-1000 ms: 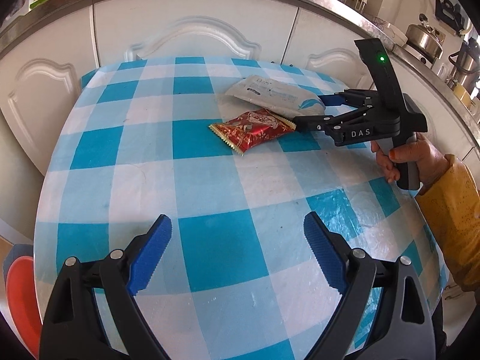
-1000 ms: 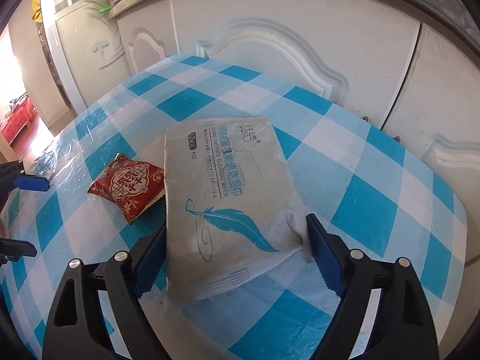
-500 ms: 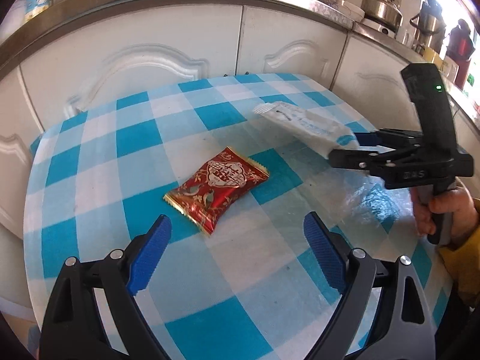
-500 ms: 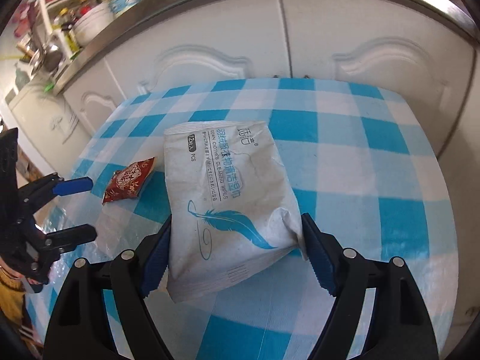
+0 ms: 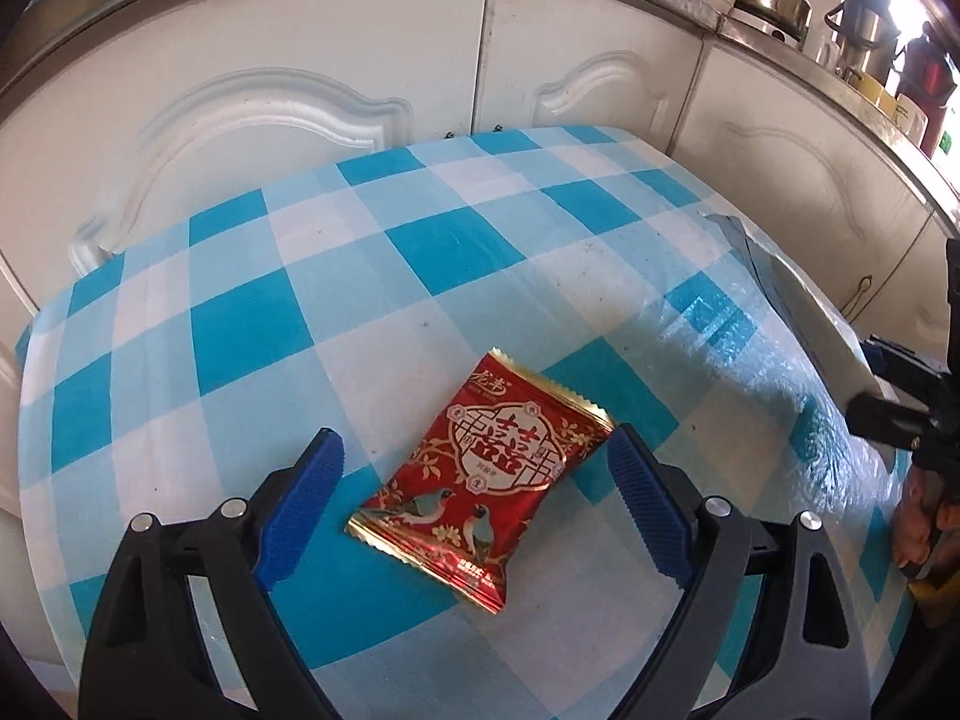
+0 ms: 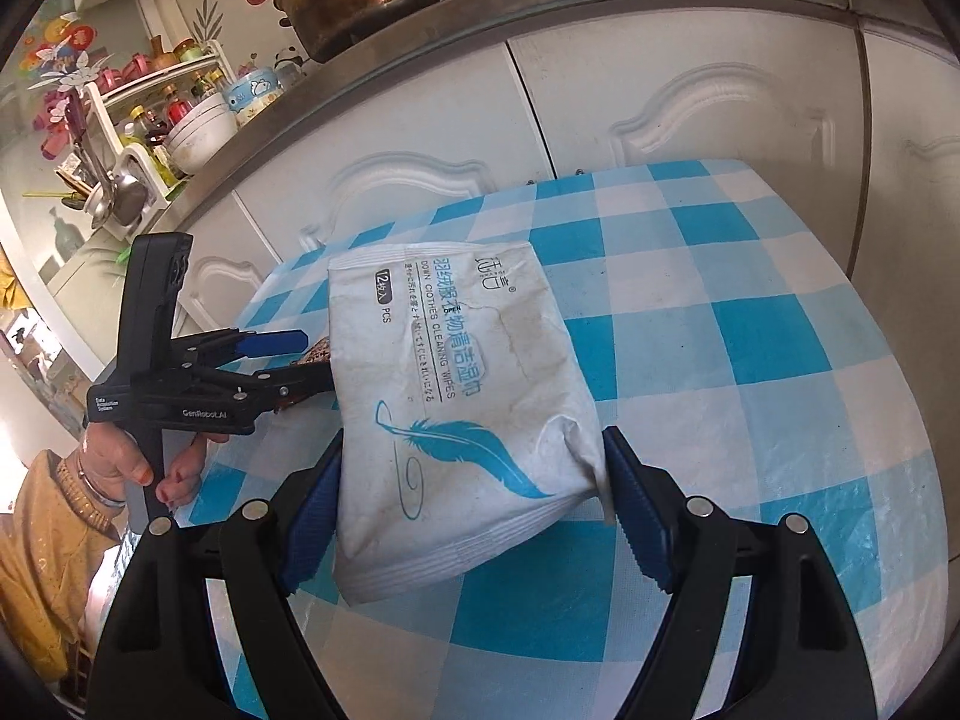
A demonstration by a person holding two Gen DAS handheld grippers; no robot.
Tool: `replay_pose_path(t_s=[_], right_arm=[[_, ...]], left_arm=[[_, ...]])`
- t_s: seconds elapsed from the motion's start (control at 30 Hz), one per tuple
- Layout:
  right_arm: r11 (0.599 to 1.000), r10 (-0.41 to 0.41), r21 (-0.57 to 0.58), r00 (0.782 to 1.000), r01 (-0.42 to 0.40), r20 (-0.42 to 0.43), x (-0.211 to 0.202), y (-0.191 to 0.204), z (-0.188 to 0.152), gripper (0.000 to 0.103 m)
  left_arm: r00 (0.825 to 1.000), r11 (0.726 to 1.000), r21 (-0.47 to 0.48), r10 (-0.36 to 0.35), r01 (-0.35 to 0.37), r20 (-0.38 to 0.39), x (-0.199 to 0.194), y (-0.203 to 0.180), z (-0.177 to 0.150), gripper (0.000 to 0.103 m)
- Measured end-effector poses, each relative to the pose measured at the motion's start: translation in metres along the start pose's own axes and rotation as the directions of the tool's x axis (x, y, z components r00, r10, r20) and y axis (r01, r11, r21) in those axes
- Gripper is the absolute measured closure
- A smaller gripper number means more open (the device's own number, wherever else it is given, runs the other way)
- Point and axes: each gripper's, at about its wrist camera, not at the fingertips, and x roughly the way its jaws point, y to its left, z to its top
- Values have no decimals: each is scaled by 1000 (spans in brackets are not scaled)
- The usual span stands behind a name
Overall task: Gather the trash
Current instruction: 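Grasp the red snack packet with the left tool while the right tool holds the wipes packet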
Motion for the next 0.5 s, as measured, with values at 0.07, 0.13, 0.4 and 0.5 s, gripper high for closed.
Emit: replay_pose_path(t_s=[0.07, 0.13, 0.4, 0.5], right_arm=[[1000, 9, 4, 1000, -9, -2, 0, 0, -2, 23], [1000, 19, 8, 1000, -19, 2, 0, 0, -4, 23], [999, 35, 37, 999, -36, 22, -4, -8, -5, 23], [999, 34, 36, 999, -35, 24, -4, -8, -5, 23]], left_arm=[[999, 999, 10, 34, -34, -1, 3, -5, 1, 16], [998, 998, 31, 63, -63, 5, 4, -12, 1, 32], [991, 990, -35, 133, -133, -1, 0, -19, -1, 55], [988, 985, -77, 154, -153, 6, -5, -21, -5, 57]])
